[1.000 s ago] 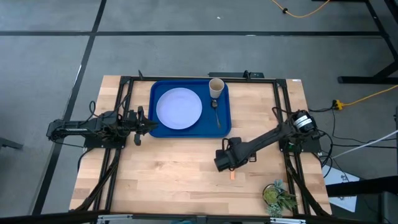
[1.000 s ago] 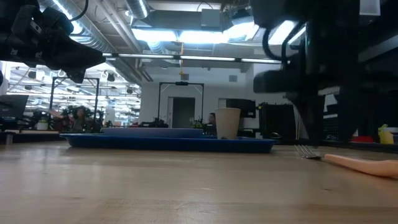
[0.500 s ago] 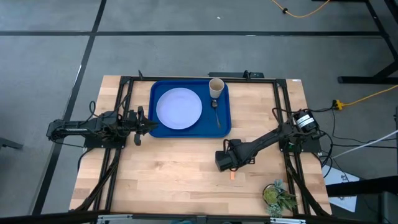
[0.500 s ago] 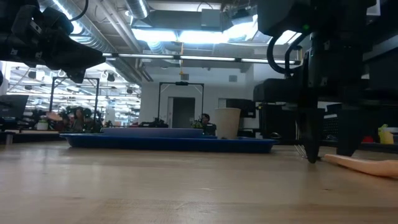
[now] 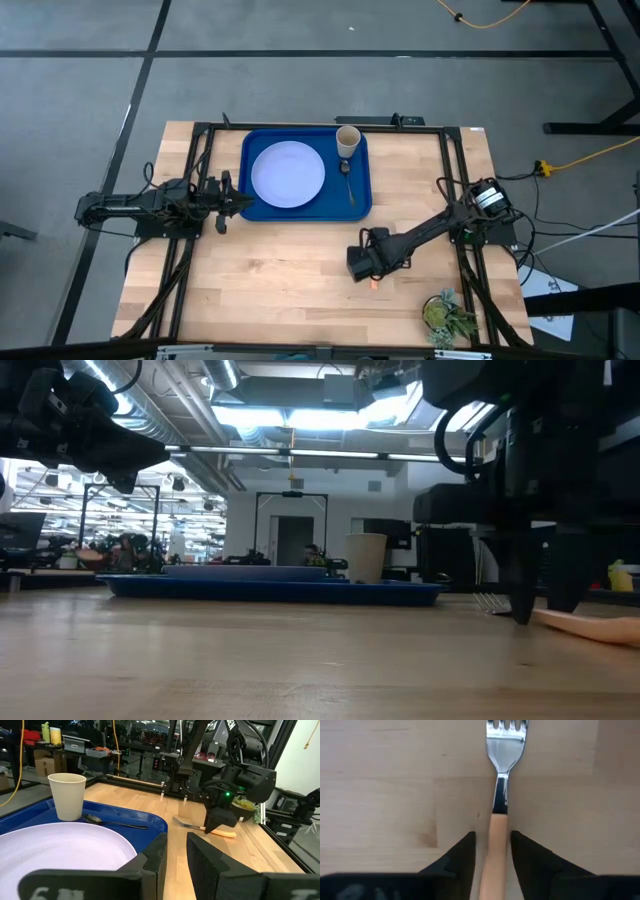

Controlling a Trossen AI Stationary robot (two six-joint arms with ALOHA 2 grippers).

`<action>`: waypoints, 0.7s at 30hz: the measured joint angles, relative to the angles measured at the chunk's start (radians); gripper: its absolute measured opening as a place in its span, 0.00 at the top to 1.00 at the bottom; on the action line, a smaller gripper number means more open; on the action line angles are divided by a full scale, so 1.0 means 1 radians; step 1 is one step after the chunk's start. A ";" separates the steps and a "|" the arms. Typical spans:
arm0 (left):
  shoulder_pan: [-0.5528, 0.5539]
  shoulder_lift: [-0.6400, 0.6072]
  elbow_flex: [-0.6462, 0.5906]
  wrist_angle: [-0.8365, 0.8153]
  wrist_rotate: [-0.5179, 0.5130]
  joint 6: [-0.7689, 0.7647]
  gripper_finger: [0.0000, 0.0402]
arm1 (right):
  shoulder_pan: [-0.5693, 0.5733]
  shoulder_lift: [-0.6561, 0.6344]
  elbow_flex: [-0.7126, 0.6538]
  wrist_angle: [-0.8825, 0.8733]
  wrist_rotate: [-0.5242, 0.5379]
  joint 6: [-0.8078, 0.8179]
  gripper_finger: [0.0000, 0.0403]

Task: Pick and place plate/cup/fork/spoon on tray
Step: Put the yellow fork on the tray

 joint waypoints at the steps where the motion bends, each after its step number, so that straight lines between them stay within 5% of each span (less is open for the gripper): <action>1: 0.000 0.000 0.000 0.000 0.000 0.000 0.84 | 0.000 0.000 0.000 0.001 -0.002 0.000 0.71; 10: 0.000 0.000 0.000 0.000 0.000 0.000 0.84 | -0.001 -0.001 0.000 0.025 0.031 -0.004 0.86; 21: 0.000 0.000 0.000 0.000 0.000 0.000 0.84 | -0.016 0.002 0.046 0.079 0.176 -0.053 0.86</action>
